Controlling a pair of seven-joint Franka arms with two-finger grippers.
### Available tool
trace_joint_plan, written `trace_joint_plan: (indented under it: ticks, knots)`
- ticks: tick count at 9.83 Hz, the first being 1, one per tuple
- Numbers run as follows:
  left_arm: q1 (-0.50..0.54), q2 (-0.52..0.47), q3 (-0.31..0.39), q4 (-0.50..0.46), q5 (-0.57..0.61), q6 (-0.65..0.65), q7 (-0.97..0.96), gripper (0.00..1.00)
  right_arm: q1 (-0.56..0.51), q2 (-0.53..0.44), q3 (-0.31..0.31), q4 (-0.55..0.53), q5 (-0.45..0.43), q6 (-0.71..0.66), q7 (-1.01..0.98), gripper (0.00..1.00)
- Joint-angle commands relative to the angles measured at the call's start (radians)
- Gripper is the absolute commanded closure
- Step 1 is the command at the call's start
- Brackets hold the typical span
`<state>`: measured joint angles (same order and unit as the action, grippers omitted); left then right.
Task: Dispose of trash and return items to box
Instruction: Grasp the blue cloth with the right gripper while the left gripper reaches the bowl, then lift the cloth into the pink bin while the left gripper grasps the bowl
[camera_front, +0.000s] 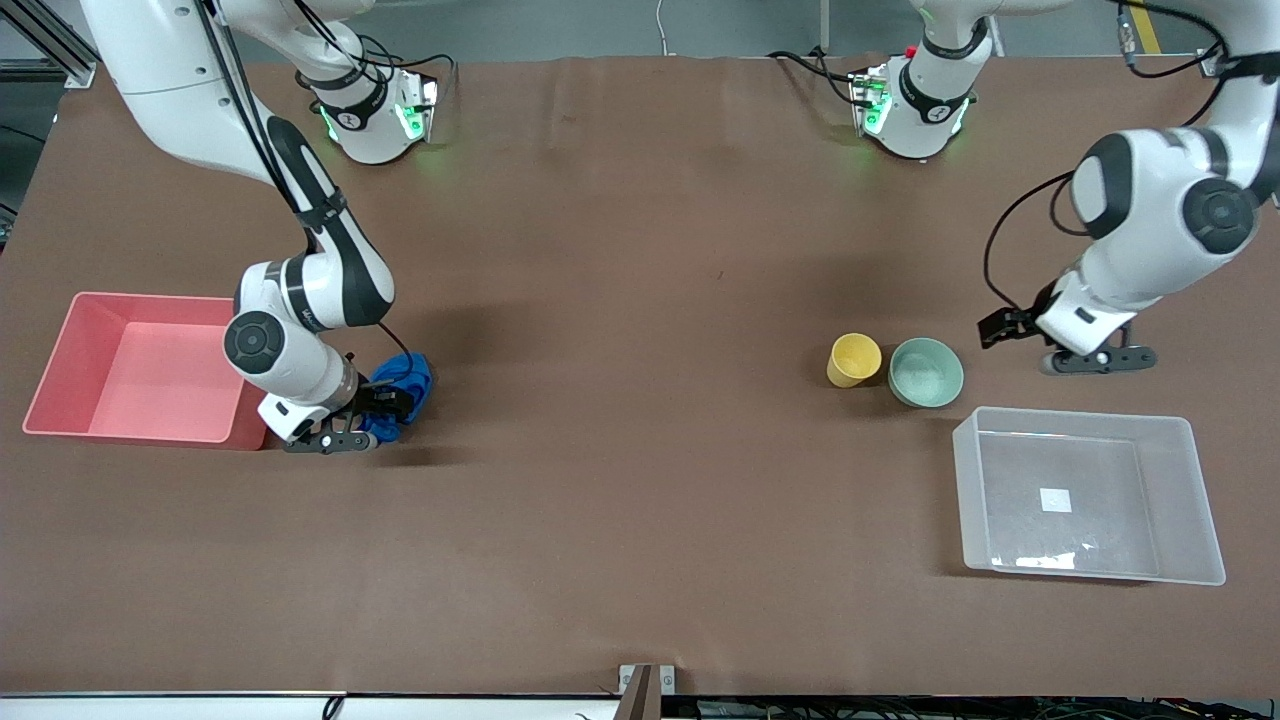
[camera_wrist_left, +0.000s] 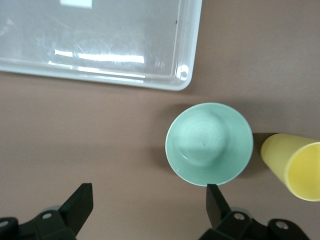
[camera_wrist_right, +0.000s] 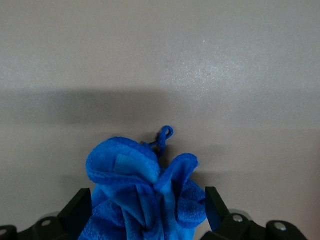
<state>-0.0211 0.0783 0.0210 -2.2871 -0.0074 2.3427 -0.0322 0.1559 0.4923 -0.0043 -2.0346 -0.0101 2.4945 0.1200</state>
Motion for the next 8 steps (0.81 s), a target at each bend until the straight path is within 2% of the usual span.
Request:
trace_joint_plan:
  ticks: [1, 3, 4, 5, 6, 8]
  knots:
    - [0.010, 0.098, -0.001, -0.063, 0.010, 0.154, -0.005, 0.00, 0.004, -0.015, 0.000, -0.033, -0.002, -0.008, 0.013, 0.10]
    - [0.009, 0.174, -0.003, -0.066, 0.004, 0.210, -0.006, 0.01, 0.001, -0.009, 0.000, -0.024, 0.001, -0.002, 0.018, 0.92]
    - [0.007, 0.207, -0.006, -0.065, 0.001, 0.254, -0.006, 0.01, -0.005, -0.009, 0.000, -0.016, 0.010, -0.005, 0.035, 0.99]
    - [0.006, 0.237, -0.009, -0.062, 0.000, 0.298, -0.008, 0.01, -0.007, -0.009, 0.000, 0.006, 0.010, -0.016, 0.041, 0.99]
    - [0.006, 0.254, -0.010, -0.065, 0.000, 0.323, -0.008, 0.09, -0.009, -0.011, -0.003, 0.026, 0.010, -0.048, 0.041, 0.99]
    - [0.001, 0.277, -0.025, -0.063, -0.041, 0.328, -0.032, 0.59, -0.010, -0.041, -0.006, 0.107, 0.010, -0.209, 0.043, 0.99]
